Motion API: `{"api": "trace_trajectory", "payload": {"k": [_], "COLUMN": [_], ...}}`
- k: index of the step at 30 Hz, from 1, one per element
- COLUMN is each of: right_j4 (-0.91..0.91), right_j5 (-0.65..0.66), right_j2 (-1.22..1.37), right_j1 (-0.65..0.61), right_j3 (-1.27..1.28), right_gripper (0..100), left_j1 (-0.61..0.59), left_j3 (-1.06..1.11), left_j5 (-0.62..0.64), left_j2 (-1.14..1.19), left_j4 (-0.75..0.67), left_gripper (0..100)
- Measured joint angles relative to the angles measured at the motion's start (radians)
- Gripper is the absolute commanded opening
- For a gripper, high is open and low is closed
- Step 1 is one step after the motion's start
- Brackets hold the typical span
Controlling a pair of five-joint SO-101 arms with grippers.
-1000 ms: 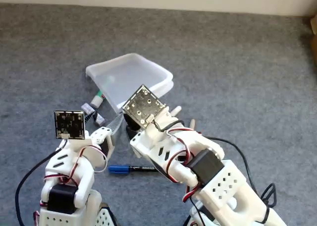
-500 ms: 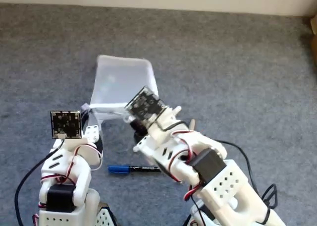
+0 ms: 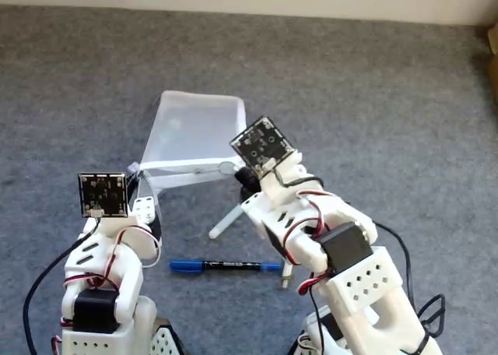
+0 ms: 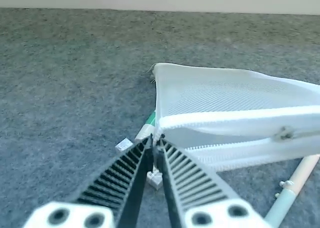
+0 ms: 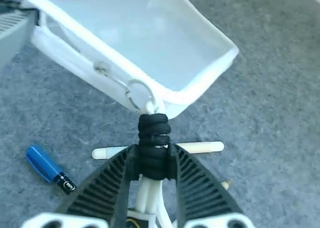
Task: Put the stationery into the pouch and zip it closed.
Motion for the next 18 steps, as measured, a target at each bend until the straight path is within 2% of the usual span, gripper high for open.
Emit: {"api": "trace_trajectory", "payload": {"k": [11,18], "right_j4": [0.046,0.046], "right_j5": [0.124,0.135], "right_j2": [0.0,0.0], "right_j1": [0.107,0.144], "right_j3": [0.0,0.0], "right_gripper": [0.4,0.4], "left_j1": [-0.052,-0.055], "left_j3": [0.0,0.0], "left_j5": [0.0,0.0], "left_j2": [0.0,0.0], "left_j4": [0.0,0.0], "left_gripper": [1,1]}}
